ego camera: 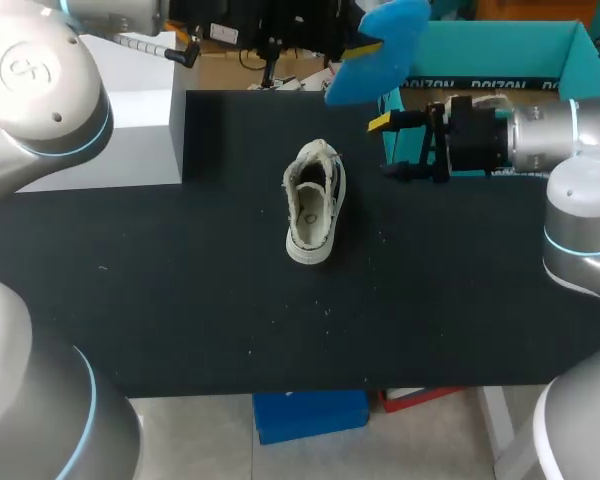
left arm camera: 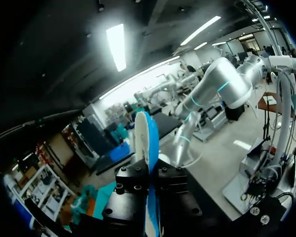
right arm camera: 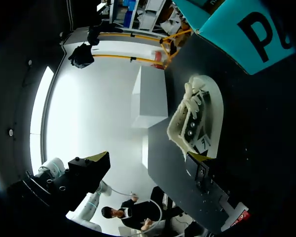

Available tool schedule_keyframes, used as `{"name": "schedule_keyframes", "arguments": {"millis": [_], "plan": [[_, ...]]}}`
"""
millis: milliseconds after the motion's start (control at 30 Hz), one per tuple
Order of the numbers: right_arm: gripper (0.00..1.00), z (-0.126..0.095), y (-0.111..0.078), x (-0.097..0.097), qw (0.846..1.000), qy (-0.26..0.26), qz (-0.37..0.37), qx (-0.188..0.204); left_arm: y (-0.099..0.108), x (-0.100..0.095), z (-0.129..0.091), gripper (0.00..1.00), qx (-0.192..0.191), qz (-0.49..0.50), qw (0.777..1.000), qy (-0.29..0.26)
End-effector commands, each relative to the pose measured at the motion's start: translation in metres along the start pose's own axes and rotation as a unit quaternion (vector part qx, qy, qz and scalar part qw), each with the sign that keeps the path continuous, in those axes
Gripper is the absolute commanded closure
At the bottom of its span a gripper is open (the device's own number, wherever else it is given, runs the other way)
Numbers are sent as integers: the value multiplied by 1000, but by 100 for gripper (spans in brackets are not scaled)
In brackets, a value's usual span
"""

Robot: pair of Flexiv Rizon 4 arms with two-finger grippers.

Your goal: Take the shoe out of the shoebox, open the shoe tongue, remove and reinsert the insole, then place the shoe into the shoebox

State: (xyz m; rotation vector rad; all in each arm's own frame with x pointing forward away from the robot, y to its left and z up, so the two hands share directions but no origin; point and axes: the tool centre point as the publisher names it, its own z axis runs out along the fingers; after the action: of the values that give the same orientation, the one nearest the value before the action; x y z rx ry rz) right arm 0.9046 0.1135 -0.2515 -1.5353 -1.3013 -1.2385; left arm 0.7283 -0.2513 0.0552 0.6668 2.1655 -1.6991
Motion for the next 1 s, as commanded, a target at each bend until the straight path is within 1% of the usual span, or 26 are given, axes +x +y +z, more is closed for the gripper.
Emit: {"name": "schedule_keyframes", "arguments": {"millis": [33,67,100,133,167,200,233,267,300,367,467,533,567,633,1000], "plan": [[0,1,0,0,1000,0,0,-1,-7,35,7,100,-7,87,996,0],[0,1,0,0,1000,0,0,-1,-4,50,8,100,-35,113,993,1],[0,1,0,0,1000,0,0,-1,0,61,9,100,-25,115,993,-4],[0,1,0,0,1000,0,0,-1,3,68,9,100,-29,126,992,1],[0,1,0,0,1000,0,0,-1,9,83,10,100,-52,146,988,3],[0,1,0,0,1000,0,0,-1,14,90,9,100,-39,147,988,2],[0,1,0,0,1000,0,0,-1,18,99,8,100,-49,153,987,2],[0,1,0,0,1000,0,0,-1,21,106,8,100,-66,173,983,8],[0,1,0,0,1000,0,0,-1,25,112,6,100,-52,168,984,-1],[0,1,0,0,1000,0,0,-1,33,124,5,100,-69,188,980,0],[0,1,0,0,1000,0,0,-1,43,140,3,100,-48,205,977,-7],[0,1,0,0,1000,0,0,-1,52,154,5,100,-35,221,975,1],[0,1,0,0,1000,0,0,-1,57,162,7,100,-21,228,974,5],[0,1,0,0,1000,0,0,-1,72,176,10,100,-34,239,970,23],[0,1,0,0,1000,0,0,-1,72,176,10,100,-34,239,970,23]]}}
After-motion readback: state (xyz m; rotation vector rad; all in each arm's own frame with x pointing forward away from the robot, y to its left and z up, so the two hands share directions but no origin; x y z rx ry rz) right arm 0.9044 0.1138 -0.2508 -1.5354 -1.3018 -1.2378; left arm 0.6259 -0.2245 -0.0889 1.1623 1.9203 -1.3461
